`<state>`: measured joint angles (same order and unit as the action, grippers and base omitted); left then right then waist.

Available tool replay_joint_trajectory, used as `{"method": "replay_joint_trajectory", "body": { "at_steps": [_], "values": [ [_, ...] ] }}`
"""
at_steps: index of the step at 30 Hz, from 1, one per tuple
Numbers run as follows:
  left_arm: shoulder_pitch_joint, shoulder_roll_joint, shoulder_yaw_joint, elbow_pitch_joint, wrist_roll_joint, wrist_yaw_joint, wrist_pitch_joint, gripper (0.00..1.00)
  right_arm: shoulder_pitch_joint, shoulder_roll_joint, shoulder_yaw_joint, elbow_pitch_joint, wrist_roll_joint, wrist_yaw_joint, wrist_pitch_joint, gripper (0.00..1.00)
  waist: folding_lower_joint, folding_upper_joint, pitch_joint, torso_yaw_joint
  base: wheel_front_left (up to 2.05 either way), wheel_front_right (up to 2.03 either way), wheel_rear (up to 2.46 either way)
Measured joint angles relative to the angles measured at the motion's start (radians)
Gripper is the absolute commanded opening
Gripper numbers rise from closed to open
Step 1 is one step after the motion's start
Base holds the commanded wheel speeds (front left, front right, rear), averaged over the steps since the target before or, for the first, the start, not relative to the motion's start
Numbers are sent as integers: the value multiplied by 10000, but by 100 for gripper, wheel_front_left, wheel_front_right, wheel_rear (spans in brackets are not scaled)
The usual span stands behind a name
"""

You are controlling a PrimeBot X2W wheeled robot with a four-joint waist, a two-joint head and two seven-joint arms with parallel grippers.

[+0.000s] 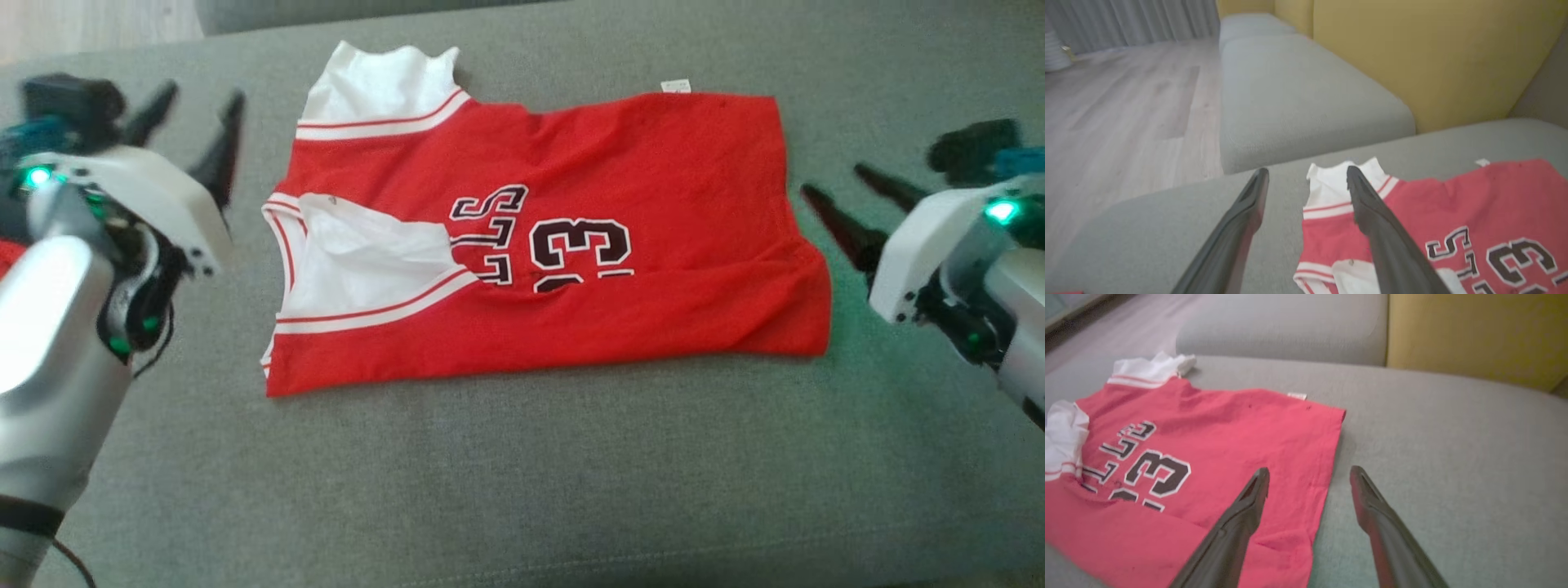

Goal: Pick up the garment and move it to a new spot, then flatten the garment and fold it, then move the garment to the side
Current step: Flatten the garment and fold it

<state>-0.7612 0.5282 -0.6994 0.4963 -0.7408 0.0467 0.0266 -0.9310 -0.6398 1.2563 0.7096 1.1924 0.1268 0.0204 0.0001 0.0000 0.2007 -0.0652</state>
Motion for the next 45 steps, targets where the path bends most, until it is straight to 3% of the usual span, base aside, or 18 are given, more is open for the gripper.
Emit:
{"method": "replay_joint_trajectory", "body": {
  "at_steps": [2, 4, 8, 10, 14, 17, 23, 30, 34, 38, 45],
  "values": [
    [0, -82, 332, -23, -8, 267, -765, 100, 45, 10, -111, 178, -69, 0, -825, 100, 0, 0, -160, 13, 0, 0, 0],
    [313, -242, 915, -433, -73, 922, -2006, 100, 234, 35, -357, 495, -389, 0, -2161, 100, 0, 0, -456, 34, 0, 0, 0],
    [1533, -364, 2102, -1358, -378, 1906, -2738, 100, 691, 142, -988, 869, -1214, 0, -2677, 100, 0, 0, -886, 81, 0, 0, 0],
    [2391, -431, 2663, -2063, -422, 2140, -2761, 100, 952, 205, -2184, 629, -2021, 0, -2681, 100, -1, 0, -1080, 119, 0, 0, 0],
    [4102, -1139, 3584, -3666, 150, 2265, -2790, 100, 1857, 360, -5227, -470, -3661, 0, -2713, 100, -1, 0, -1390, 212, 0, 0, 0],
    [5345, -1714, 3814, -4079, 491, 2234, -2830, 100, 3469, 851, -7116, -1296, -4982, 0, -2715, 100, -1, 0, -1583, 252, 0, 0, 0],
    [6801, -2487, 3852, -3641, 1289, 1916, -2828, 100, 6454, 2495, -9432, -2571, -7114, 0, -2713, 100, -1, 0, -1707, 225, 0, 0, 0],
    [6806, -2934, 3534, -2088, 2146, 1824, -2828, 100, 7207, 3492, -10297, -3404, -8207, 0, -2713, 100, -1, 0, -1603, -55, 0, 0, 0],
    [6497, -2855, 3235, -895, 2771, 1967, -2715, 100, 7214, 3597, -10439, -3707, -8412, 0, -2667, 100, -1, 0, -1465, -256, 0, 0, 0],
    [5749, -2633, 2731, 176, 3457, 2207, -1950, 100, 7214, 3653, -10577, -3914, -8441, 0, -2571, 100, -1, 0, -1280, -441, 0, 0, 0],
    [5028, -2518, 2422, 1152, 3804, 2368, -1108, 100, 7213, 3743, -10654, -4059, -8510, 0, -2491, 100, -1, 0, -956, -702, 0, 0, 0]
  ]
}}
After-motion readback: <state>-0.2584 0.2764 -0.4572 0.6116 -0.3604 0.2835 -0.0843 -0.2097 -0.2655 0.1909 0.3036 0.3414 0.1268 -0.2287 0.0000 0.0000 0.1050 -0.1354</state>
